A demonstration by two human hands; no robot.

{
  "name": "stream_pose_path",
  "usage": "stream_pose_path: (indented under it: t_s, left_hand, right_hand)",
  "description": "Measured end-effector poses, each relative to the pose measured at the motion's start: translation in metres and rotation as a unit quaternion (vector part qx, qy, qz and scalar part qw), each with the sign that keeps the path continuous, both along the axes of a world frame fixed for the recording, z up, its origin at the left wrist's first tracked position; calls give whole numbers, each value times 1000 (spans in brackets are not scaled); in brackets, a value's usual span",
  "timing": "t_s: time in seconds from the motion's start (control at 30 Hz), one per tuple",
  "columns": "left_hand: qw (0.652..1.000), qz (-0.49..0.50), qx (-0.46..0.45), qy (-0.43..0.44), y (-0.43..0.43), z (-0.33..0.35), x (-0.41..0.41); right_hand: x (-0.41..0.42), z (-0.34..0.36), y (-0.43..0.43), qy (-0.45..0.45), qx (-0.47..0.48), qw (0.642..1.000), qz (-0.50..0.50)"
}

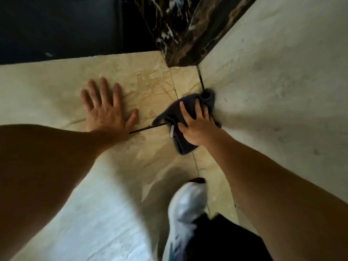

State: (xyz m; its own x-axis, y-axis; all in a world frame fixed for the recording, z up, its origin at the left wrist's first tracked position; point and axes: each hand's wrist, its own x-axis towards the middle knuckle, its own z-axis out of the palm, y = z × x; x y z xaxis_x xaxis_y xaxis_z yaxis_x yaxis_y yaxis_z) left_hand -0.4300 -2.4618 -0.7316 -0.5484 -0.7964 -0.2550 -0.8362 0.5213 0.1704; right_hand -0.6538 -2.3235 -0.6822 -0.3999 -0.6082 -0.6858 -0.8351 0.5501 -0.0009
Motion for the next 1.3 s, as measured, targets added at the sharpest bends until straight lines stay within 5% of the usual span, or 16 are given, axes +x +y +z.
stream_pose_path:
  t_s: [0.6, 0.87, 0.97, 1.17, 1.3]
  left_hand:
    - [997, 19, 23, 65, -3, 2, 4]
    - [996, 24, 48, 71, -3, 14, 5]
    - [996, 27, 44, 79, -3, 11, 4]
    - [996, 29, 27, 84, -2, 6, 5]
    - [995, 19, 24, 90, 0, 7, 5]
  right_hand:
    - [19, -24, -74, 31, -47, 994, 90]
    - [25, 3, 18, -12, 20, 986, 164]
    - [27, -8, 29, -3, -13, 990, 141]
    - [2, -31, -81, 33, -115, 992, 50]
    - [15, -25, -36, 71, -174, 979, 77]
